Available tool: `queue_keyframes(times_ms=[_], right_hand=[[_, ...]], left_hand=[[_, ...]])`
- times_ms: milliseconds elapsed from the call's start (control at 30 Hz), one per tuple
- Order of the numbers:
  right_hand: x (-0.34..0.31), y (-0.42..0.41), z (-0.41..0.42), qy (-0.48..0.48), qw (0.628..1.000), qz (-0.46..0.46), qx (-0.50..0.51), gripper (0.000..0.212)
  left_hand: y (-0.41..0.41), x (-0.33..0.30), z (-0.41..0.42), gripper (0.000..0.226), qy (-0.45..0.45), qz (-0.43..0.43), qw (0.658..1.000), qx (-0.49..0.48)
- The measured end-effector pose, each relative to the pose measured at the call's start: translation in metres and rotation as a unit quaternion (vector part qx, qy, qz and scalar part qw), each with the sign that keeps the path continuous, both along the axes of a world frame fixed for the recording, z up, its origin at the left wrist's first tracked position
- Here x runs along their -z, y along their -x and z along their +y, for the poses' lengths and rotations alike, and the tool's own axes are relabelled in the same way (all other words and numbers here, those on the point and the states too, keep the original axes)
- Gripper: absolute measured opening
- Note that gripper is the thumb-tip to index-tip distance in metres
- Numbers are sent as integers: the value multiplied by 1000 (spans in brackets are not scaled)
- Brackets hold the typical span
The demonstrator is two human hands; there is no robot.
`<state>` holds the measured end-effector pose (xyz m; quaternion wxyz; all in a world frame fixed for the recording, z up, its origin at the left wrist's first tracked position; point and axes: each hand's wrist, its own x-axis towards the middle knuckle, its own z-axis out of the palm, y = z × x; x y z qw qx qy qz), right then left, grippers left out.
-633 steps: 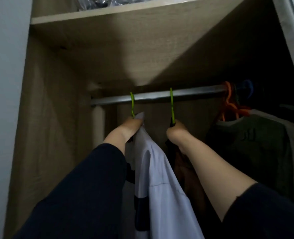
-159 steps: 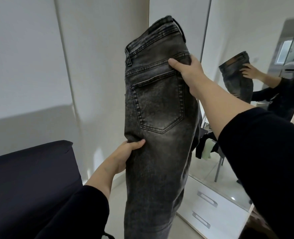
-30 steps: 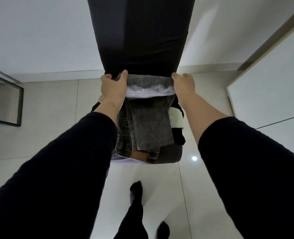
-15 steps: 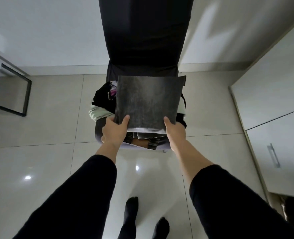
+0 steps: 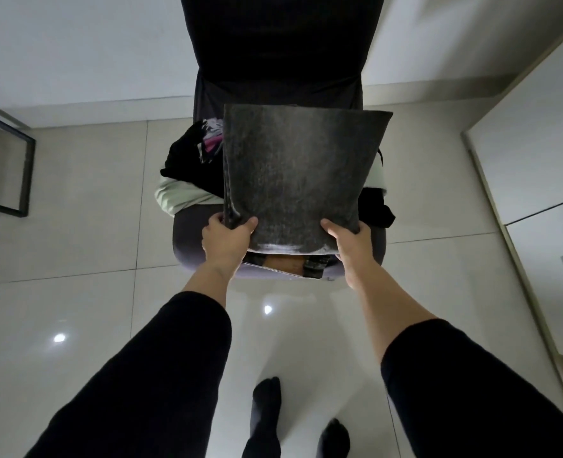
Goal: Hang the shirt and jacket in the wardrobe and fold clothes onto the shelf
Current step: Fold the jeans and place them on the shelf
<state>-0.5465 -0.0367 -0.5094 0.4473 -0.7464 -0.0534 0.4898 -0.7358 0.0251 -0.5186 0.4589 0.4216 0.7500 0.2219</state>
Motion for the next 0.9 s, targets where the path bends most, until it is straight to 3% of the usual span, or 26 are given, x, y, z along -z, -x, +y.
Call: queue_keyframes(times_ms=[167, 433, 500, 600, 767, 800, 900], right_hand=[[-20, 0, 3, 18, 995, 102, 17, 86], [-84, -8, -6, -49, 977, 191, 83, 74], [-113, -16, -2, -61, 976, 185, 96, 73], [-161, -31, 0, -76, 978, 147, 125, 89], [-252, -48, -26, -2, 977, 160, 139, 112], [-277, -51, -35, 7, 975, 173, 139, 113], [-340, -72, -71, -36, 969, 154, 188, 86]], left_hand=[[2, -21, -1, 38, 40, -197, 979, -20], [-36, -102, 2, 14, 20, -349, 935, -61], [-52, -130, 5, 15, 2, -364, 930, -44], [-76, -173, 4, 17, -5, -382, 924, -22], [-130, -255, -20, 24, -23, -412, 911, -1], [-142, -271, -27, 31, -27, -418, 908, 7], [-183, -317, -48, 36, -28, -437, 898, 46]])
